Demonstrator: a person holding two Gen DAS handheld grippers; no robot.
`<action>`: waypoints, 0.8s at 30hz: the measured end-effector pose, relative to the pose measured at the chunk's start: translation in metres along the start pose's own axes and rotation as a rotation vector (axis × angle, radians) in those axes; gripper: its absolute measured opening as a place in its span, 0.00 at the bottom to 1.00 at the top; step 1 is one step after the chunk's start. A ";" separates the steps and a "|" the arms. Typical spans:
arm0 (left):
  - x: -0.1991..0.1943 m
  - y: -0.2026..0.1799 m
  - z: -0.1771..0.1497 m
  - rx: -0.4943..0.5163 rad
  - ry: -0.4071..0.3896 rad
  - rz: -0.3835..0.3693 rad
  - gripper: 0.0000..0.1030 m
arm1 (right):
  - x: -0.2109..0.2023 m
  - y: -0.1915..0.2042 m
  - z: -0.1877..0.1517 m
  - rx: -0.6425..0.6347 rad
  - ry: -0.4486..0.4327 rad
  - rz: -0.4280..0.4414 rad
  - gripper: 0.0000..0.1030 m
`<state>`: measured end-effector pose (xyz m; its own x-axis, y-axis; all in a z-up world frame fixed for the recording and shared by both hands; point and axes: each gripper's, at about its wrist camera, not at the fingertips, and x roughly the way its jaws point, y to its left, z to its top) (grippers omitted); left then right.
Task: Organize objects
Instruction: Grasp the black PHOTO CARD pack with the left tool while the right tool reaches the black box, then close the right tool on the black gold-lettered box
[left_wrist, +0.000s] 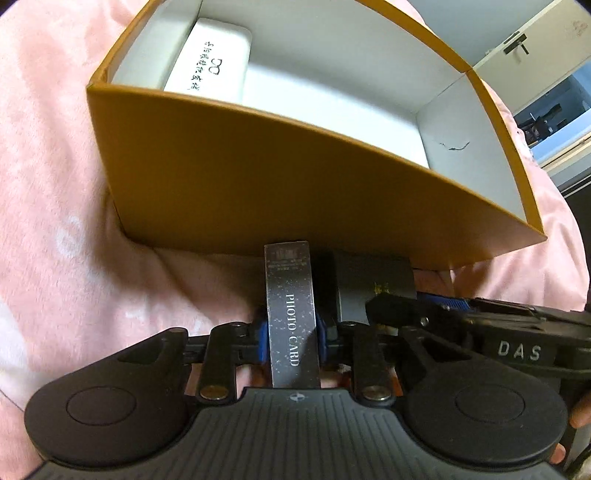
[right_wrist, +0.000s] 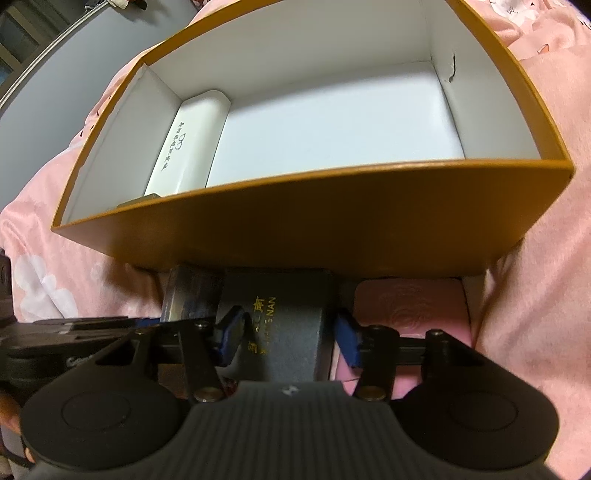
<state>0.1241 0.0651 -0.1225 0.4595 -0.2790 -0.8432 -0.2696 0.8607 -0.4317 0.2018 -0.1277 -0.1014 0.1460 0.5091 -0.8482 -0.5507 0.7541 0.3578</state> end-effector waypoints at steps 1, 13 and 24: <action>0.000 0.001 0.000 -0.008 0.001 -0.006 0.26 | 0.000 0.000 0.000 -0.002 0.002 -0.001 0.51; -0.033 0.017 -0.008 -0.046 -0.076 -0.002 0.25 | 0.006 -0.008 0.010 0.082 0.024 0.028 0.58; -0.034 0.018 -0.007 -0.075 -0.069 0.044 0.26 | 0.007 0.023 0.002 0.030 0.037 0.040 0.50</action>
<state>0.0979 0.0873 -0.1041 0.5022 -0.2091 -0.8391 -0.3522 0.8367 -0.4193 0.1913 -0.1062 -0.0979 0.0935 0.5240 -0.8466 -0.5304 0.7458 0.4030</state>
